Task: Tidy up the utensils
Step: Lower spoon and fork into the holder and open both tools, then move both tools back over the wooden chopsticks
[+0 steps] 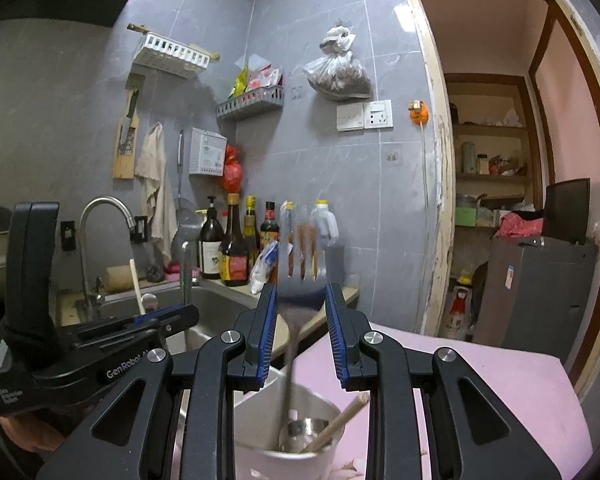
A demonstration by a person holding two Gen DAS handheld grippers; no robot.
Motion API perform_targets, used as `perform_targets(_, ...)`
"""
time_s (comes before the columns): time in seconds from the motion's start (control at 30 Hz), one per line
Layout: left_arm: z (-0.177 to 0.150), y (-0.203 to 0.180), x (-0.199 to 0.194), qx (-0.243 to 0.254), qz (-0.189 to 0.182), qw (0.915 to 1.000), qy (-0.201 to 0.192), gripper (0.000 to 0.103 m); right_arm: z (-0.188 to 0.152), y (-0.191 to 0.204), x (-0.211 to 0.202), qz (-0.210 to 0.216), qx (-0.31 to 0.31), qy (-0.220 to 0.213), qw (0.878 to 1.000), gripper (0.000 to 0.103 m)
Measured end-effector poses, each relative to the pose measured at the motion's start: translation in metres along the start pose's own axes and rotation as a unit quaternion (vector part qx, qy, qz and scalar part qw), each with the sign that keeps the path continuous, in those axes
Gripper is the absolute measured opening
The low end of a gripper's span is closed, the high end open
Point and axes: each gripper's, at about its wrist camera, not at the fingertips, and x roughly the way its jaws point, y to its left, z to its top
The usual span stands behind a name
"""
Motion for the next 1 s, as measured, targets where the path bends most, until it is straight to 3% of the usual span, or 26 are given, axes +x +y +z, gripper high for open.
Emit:
perform_targets(0.23,0.001,0.003,-0.013,-0.013,-0.004,0.9999,-0.001,0.027,0.001,0.000,-0.006,0.006,0.003,0.000,1.000,0.024)
perform_targets(0.43,0.009,-0.004,-0.025,-0.011,-0.016,0.9998,-0.010,0.034,0.007,-0.004,-0.024,0.000,0.011,-0.023,1.000,0.030)
perform_targets(0.6,0.013,-0.020,-0.038,0.004,-0.030,0.9993,-0.023,0.049,0.012,-0.013,-0.044,-0.021,0.015,-0.037,0.999,0.038)
perform_targets(0.67,0.014,-0.027,-0.043,0.007,-0.038,0.9988,-0.029,0.054,0.014,-0.020,-0.055,-0.033,0.018,-0.041,0.998,0.047)
perform_targets(0.83,0.015,-0.048,-0.056,0.019,-0.056,0.9974,-0.039,0.067,0.017,-0.040,-0.082,-0.066,0.022,-0.047,0.996,0.055)
perform_targets(1.0,0.009,-0.075,-0.068,0.044,-0.083,0.9945,-0.048,0.085,0.012,-0.062,-0.114,-0.099,0.027,-0.049,0.994,0.081)
